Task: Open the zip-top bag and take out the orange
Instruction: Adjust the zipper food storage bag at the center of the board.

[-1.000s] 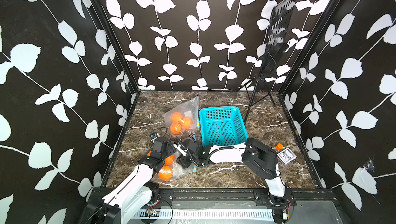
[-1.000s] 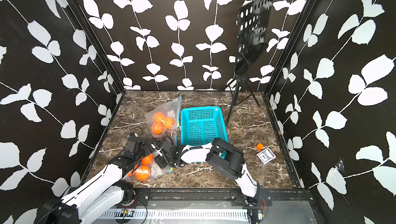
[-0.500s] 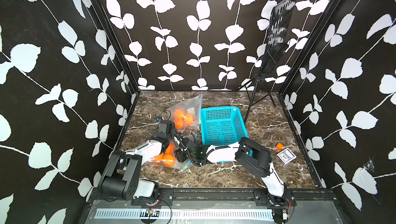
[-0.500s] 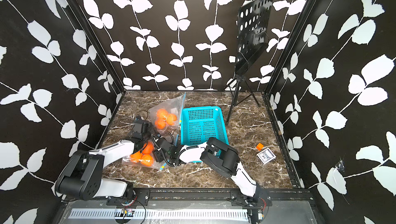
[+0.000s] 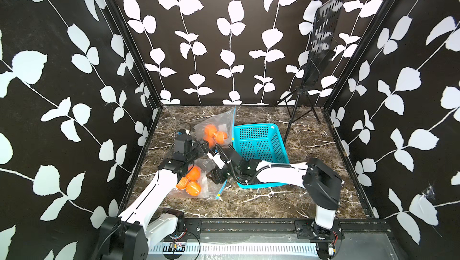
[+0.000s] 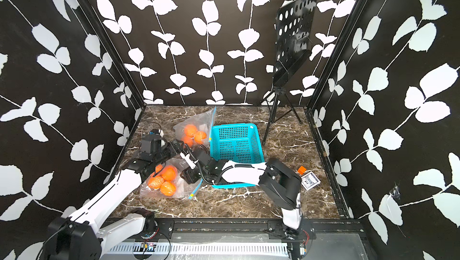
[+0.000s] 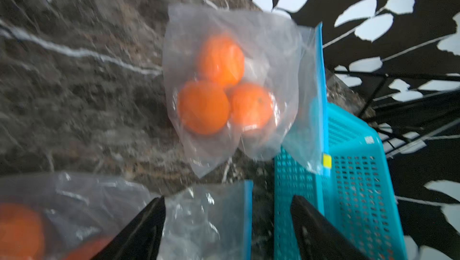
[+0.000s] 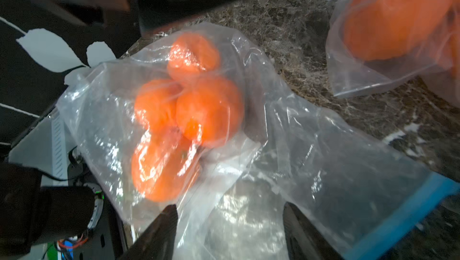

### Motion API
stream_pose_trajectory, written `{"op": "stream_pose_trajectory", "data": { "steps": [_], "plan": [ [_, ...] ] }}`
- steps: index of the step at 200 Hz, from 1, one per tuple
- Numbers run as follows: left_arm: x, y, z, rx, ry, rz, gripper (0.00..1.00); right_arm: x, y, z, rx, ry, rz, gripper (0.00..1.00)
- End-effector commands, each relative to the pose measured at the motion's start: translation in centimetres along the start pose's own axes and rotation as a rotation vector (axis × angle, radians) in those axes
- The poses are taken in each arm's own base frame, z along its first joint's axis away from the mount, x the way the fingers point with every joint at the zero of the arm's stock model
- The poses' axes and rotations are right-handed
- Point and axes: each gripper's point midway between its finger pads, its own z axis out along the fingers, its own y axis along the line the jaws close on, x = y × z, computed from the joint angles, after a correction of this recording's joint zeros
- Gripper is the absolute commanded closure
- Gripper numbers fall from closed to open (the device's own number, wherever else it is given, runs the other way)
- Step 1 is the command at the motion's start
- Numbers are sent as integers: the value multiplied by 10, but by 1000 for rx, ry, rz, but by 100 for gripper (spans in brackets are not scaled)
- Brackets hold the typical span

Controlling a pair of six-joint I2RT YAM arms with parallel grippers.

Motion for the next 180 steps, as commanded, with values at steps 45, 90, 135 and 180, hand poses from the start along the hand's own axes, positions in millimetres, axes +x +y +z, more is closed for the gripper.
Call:
{"op": "stream_pose_trajectory", "data": {
  "steps": [45,90,135,180],
  "plan": [
    [73,-46,-66,322,255,-391,16,-14,-9,-55,64,-89,-42,34],
    [129,-40,-66,247,429,-398,3,-15,-15,-81,110,-120,-42,34],
    [146,-4,-69,61,437,-418,7,-10,-23,-101,162,-134,-50,33],
    [174,6,-65,-10,469,-430,7,0,-22,-104,167,-95,-74,32]
  ]
}}
